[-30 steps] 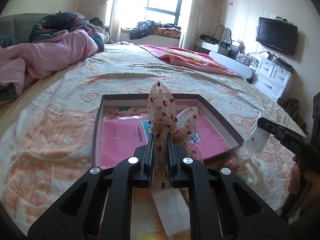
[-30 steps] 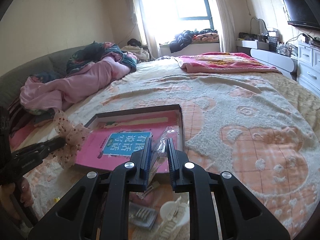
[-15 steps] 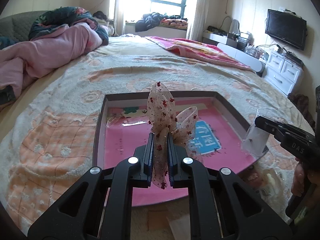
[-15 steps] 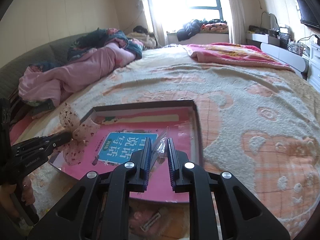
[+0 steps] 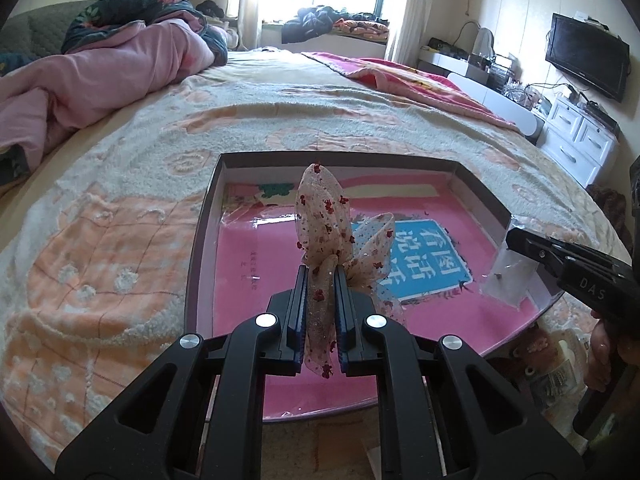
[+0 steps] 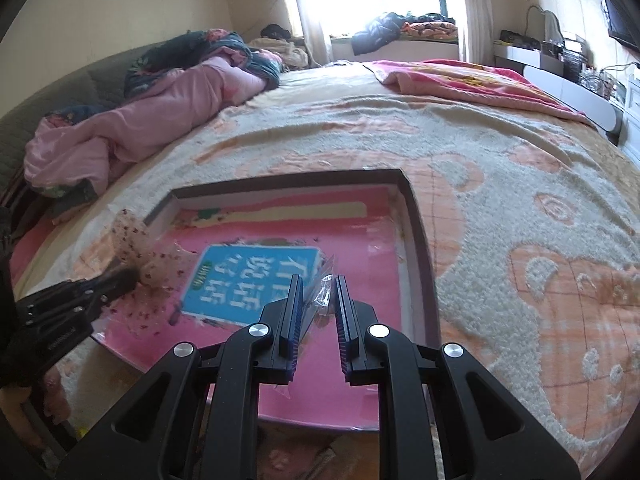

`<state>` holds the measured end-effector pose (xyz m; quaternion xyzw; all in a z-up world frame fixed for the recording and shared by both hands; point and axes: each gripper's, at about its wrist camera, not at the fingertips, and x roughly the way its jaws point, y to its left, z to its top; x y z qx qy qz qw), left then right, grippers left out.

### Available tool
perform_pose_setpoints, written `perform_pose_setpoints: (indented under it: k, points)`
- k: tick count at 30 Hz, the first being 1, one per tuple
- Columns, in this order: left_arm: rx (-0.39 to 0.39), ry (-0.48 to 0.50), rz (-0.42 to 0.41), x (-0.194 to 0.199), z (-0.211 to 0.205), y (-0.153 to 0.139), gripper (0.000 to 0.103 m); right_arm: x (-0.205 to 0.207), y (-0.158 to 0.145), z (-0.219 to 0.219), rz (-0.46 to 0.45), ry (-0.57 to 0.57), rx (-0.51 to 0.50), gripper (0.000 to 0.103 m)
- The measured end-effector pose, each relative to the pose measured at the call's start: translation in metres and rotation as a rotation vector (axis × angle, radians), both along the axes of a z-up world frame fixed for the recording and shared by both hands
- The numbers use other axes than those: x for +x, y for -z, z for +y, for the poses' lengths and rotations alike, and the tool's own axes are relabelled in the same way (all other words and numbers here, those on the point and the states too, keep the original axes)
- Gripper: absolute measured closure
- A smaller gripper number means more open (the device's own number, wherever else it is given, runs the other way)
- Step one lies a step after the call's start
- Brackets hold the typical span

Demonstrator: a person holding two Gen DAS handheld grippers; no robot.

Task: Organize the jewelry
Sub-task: 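Carry the bow into the tray and open the left tool while the right tool drops the earring packet there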

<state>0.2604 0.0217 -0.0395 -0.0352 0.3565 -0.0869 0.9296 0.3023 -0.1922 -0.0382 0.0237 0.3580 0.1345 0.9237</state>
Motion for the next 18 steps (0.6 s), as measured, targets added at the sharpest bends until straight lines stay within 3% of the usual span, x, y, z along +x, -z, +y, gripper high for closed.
perform_pose_setpoints:
  k: [9,11,13,18]
  points:
    - [0.001,-0.017,0.014,-0.001,0.004,0.005,0.096,-0.006,0.001,-0.007,-0.026,0.032,-0.038,0.083]
    - [0.001,-0.021,0.012,-0.003,0.005,0.005,0.096,-0.008,0.001,-0.010,-0.027,0.040,-0.035,0.061]
    - [0.000,-0.023,0.013,-0.004,0.005,0.006,0.096,-0.012,-0.001,-0.015,-0.031,0.047,-0.009,0.048]
    - [0.002,-0.028,0.013,-0.006,0.006,0.006,0.096,-0.024,-0.008,-0.020,-0.076,0.067,-0.023,0.035]
